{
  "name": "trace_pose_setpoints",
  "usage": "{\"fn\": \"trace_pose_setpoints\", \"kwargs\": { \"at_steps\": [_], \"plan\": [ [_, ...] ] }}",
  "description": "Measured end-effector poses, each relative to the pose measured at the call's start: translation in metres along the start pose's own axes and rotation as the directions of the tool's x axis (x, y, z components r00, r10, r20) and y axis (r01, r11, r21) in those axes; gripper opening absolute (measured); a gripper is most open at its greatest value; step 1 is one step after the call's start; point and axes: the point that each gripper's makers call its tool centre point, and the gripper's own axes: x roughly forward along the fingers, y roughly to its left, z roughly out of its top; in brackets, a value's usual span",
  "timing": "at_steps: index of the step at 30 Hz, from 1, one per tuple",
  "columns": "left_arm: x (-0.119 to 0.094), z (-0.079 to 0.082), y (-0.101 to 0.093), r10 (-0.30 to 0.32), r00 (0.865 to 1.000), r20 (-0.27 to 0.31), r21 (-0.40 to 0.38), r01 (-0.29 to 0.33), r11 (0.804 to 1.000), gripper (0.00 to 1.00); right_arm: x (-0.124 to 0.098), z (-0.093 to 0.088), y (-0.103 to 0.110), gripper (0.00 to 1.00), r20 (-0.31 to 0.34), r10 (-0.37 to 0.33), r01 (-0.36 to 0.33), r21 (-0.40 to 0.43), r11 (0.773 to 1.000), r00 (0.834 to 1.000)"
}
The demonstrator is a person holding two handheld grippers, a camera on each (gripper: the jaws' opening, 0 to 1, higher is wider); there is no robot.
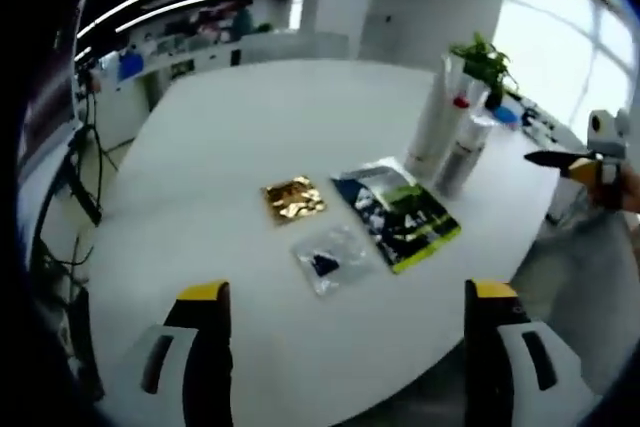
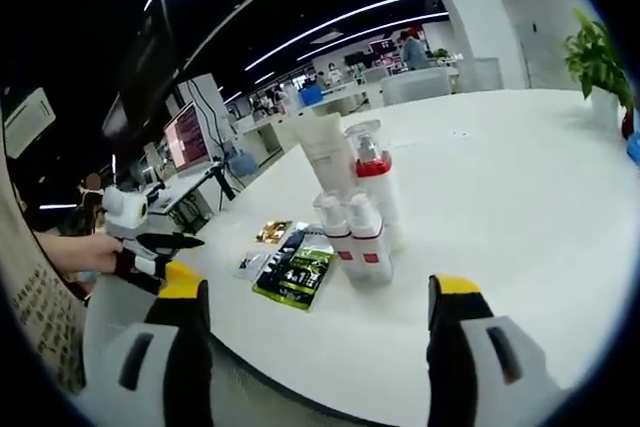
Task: Arrange the skincare products in the storage area until every visible bottle or jar stands upright without overlapping.
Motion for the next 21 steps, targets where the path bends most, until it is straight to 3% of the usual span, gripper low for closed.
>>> {"fn": "trace_pose_setpoints", "kwargs": {
  "at_steps": [4,6,9,13,21],
  "plan": [
    [-0.012,0.004,-0.008,-0.022,1.000,0.011,-0.026,0.022,0.999,0.97,0.001,0.000,0.003,0.93,-0.003,0.012,-0.012,-0.003,1.000,1.000],
    [-0.018,0.017,-0.011,-0.026,0.997,0.074,-0.030,0.029,0.999,0.97,0.002,-0.002,0.005,0.93,-0.011,0.022,-0.022,-0.003,1.000,1.000],
    [-0.024,0.021,-0.012,-0.023,0.994,0.106,-0.034,0.027,0.999,0.97,0.003,-0.003,0.007,0.94,-0.023,0.035,-0.035,-0.012,0.999,0.999],
    [-0.023,0.017,-0.006,0.009,0.995,0.098,-0.019,-0.007,1.000,0.97,0.004,-0.003,0.009,1.00,-0.021,0.039,-0.039,-0.026,0.999,0.999],
    [-0.017,0.013,-0.005,0.010,0.996,0.085,-0.010,-0.010,1.000,0.95,0.002,-0.001,0.008,1.00,-0.010,0.026,-0.026,-0.016,1.000,1.000]
  ]
}}
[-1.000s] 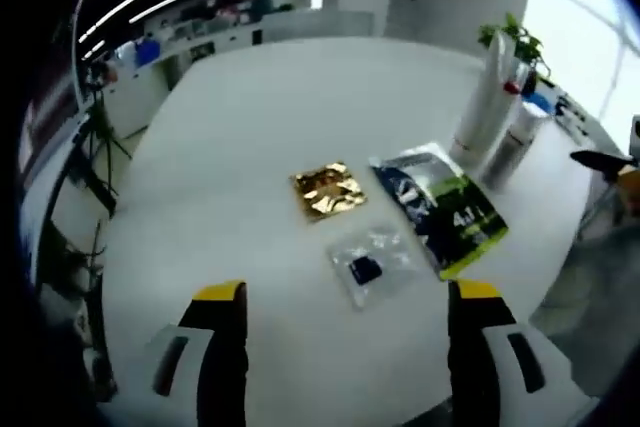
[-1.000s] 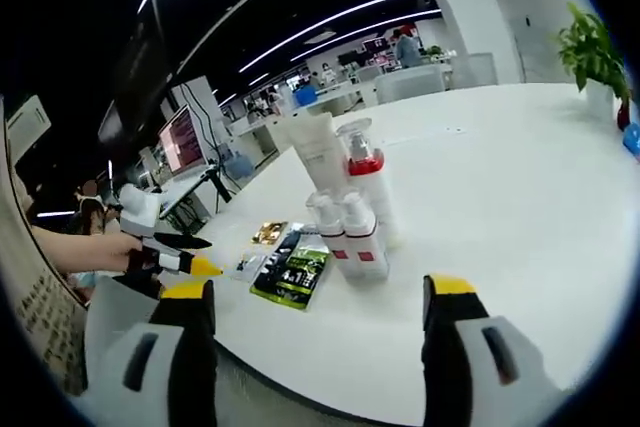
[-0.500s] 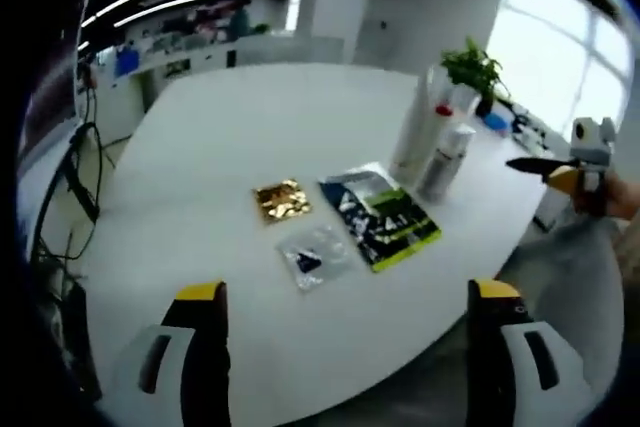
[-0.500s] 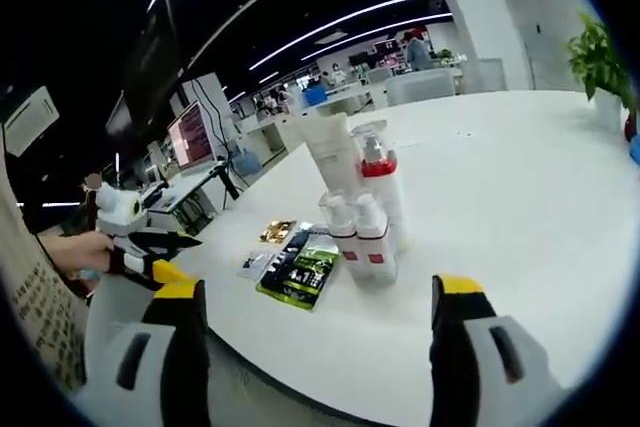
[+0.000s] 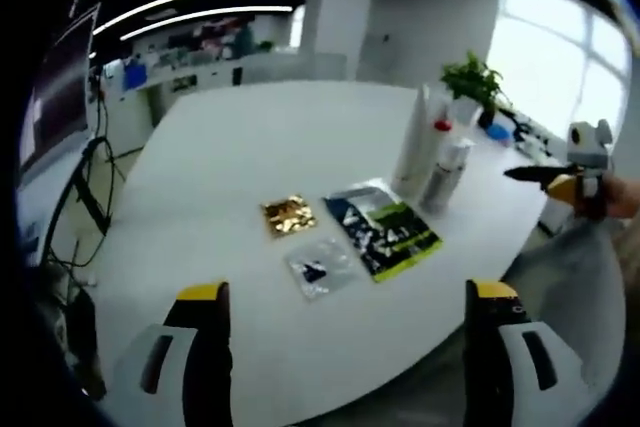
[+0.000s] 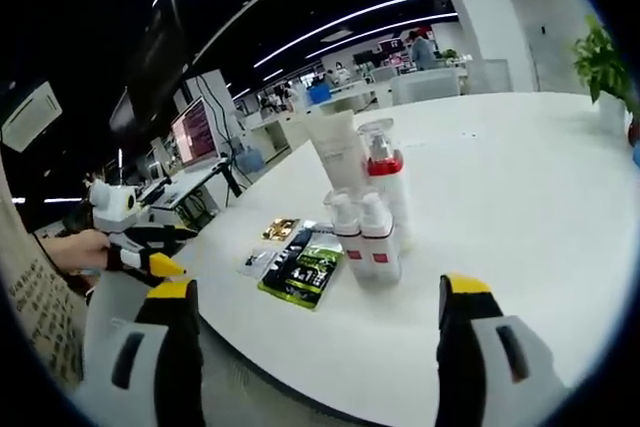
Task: Arrange the skincare products in the storage area until every visible bottle or jar stands upright without overlapping.
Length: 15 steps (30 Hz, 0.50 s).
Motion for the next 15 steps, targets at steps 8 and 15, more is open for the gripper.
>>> {"fn": "trace_pose_setpoints", "kwargs": {
  "at_steps": [8,15],
  "plan": [
    [-0.0005,-0.0024,0.0012,0.003,1.000,-0.013,0.007,-0.003,1.000,0.94,-0.0014,0.0018,-0.0004,1.00,0.013,-0.004,0.004,0.007,1.000,1.000],
    [-0.0003,-0.0026,0.0016,0.023,1.000,-0.020,0.045,-0.022,0.999,0.94,-0.0014,0.0020,-0.0011,1.00,0.015,-0.005,0.005,0.010,1.000,1.000]
  ]
}}
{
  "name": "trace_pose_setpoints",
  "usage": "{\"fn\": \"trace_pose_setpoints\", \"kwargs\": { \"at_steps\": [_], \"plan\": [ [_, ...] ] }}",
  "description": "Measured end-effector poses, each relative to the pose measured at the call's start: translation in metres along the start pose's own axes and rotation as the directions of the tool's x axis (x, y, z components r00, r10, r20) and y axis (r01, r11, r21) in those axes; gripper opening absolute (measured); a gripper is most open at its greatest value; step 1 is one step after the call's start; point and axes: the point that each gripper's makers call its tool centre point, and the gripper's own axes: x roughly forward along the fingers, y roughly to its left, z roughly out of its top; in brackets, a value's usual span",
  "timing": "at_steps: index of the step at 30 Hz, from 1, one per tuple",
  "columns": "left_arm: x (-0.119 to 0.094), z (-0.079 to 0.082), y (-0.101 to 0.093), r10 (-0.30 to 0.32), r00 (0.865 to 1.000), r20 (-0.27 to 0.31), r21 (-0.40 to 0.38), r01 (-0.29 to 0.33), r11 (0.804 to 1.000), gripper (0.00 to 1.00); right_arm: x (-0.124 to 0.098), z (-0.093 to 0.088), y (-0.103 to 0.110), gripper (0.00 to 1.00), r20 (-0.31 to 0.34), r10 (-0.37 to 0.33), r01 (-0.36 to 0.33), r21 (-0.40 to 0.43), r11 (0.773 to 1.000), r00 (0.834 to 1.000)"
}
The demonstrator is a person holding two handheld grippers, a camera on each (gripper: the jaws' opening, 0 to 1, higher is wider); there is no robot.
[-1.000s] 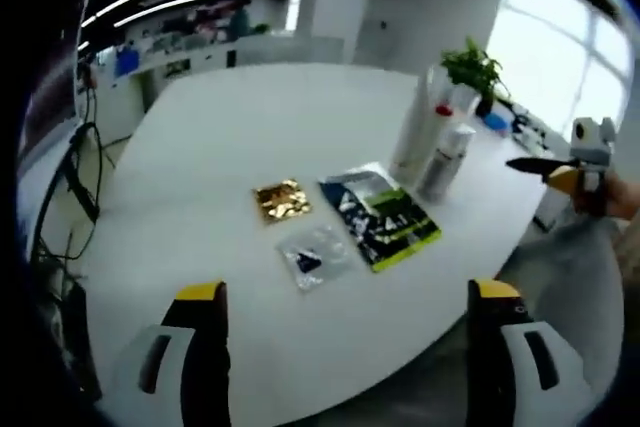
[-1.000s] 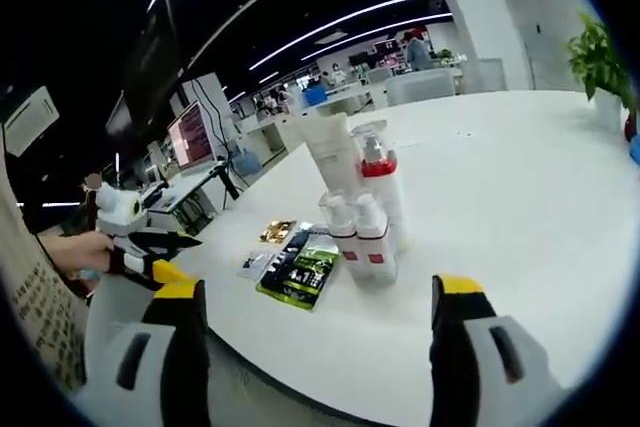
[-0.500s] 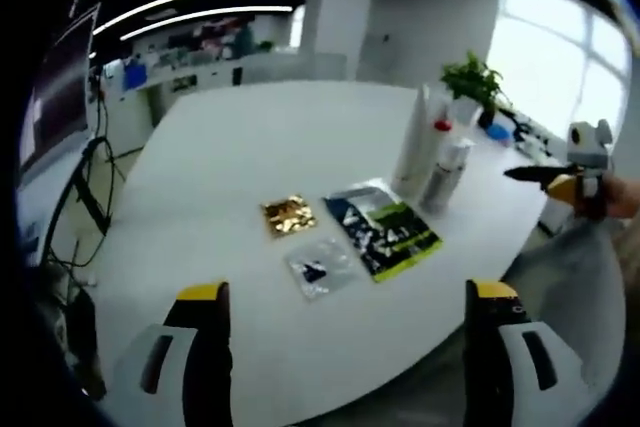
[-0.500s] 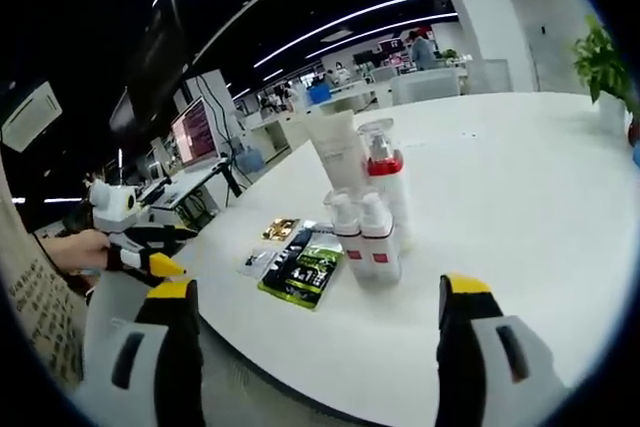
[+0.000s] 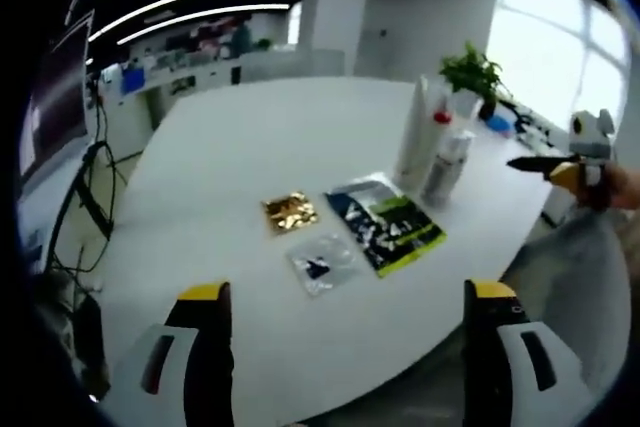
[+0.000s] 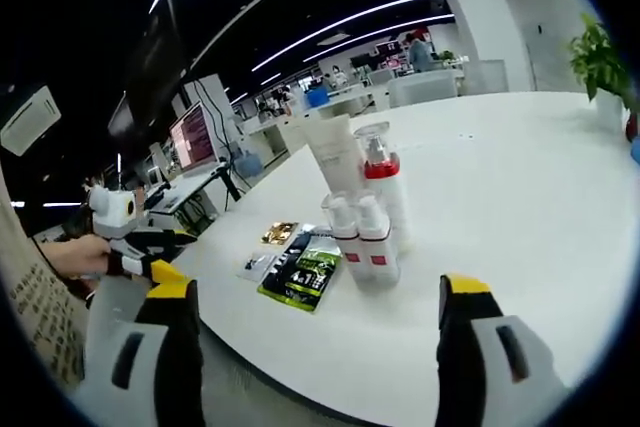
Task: Arrange the skincare products in the storage area until every visible bottle or jar stands upright without overlapping.
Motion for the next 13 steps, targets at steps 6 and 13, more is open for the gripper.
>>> {"fn": "trace_pose_setpoints", "kwargs": {
  "at_steps": [6,13],
  "plan": [
    [0.0006,-0.0019,-0.0013,0.002,1.000,-0.018,0.033,-0.001,0.999,0.93,-0.0003,0.0008,-0.0008,1.00,0.004,-0.002,0.002,0.007,1.000,1.000],
    [0.0013,-0.0038,-0.0005,0.001,1.000,-0.024,0.033,0.000,0.999,0.93,-0.0002,0.0010,-0.0017,1.00,0.004,-0.004,0.004,0.012,1.000,1.000]
  ]
}}
